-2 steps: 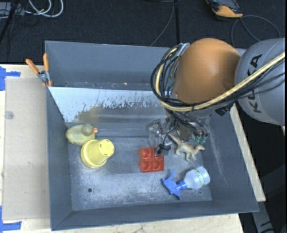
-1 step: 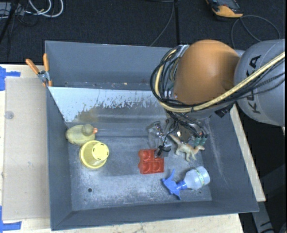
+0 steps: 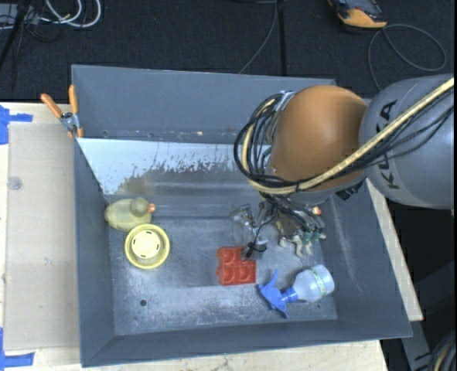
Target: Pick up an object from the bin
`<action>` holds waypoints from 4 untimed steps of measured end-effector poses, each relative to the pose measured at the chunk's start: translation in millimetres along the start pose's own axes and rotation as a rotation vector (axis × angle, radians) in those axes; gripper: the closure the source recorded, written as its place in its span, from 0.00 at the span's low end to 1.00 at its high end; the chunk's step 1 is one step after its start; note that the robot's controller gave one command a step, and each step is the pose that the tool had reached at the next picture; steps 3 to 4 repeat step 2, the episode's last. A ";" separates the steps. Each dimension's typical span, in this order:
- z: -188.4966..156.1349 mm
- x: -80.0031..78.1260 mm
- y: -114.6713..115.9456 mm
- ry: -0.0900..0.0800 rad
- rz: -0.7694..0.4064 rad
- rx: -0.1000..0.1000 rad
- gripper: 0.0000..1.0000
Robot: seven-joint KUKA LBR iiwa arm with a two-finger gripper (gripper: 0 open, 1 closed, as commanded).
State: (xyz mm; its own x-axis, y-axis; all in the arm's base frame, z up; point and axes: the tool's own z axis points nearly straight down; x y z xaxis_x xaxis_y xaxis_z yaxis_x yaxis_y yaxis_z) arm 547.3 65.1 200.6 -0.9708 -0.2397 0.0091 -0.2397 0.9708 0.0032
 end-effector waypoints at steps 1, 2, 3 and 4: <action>43.2 -1.1 -1.1 0.012 -0.064 -0.002 1.00; 47.7 -1.5 2.3 0.014 -0.088 -0.003 1.00; 47.7 -1.5 2.3 0.014 -0.088 -0.003 1.00; 47.7 -1.5 2.3 0.014 -0.088 -0.003 1.00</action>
Offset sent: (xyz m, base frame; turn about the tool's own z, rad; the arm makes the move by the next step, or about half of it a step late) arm 0.0035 0.0092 -0.0088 -0.1139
